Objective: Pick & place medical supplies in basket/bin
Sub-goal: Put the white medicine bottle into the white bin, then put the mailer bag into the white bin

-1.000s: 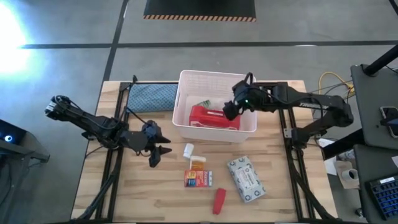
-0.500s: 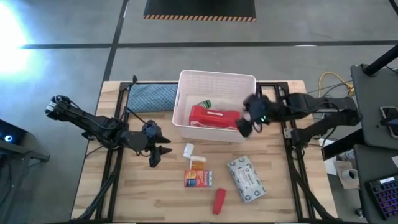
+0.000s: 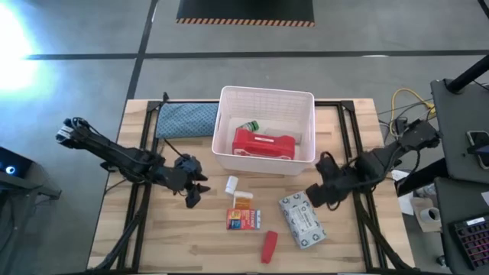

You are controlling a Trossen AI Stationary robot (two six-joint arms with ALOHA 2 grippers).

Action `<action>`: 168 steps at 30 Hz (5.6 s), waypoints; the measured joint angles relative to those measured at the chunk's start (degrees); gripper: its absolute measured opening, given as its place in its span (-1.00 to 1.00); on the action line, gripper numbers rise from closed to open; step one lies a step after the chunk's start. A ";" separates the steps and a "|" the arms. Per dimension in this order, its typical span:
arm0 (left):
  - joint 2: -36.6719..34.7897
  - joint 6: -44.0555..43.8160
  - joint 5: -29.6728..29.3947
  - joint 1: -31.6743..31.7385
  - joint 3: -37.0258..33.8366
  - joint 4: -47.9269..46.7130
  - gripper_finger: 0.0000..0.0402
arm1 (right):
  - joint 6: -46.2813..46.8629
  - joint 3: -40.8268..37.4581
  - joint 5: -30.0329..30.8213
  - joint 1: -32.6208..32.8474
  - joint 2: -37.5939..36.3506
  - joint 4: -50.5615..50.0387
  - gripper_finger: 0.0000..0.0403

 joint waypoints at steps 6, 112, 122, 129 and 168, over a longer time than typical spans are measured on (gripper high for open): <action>4.63 -7.56 0.15 -0.02 -7.23 9.40 -0.14 | 8.60 -7.89 0.55 1.66 0.15 9.95 0.41; 31.12 21.95 -5.78 18.25 57.80 -18.03 0.18 | -13.66 -15.53 6.21 1.57 -3.91 10.46 0.18; 31.10 9.56 -3.15 2.01 50.86 -23.49 0.19 | -19.80 -15.68 3.49 1.55 -3.76 12.78 0.18; 31.21 -1.54 -1.74 -5.88 36.59 -18.48 0.19 | -22.38 -15.85 2.97 1.55 -3.76 13.62 0.18; 36.43 7.77 -5.39 -6.16 11.61 17.22 0.19 | -1.58 -29.22 -11.56 12.25 -3.85 25.42 0.18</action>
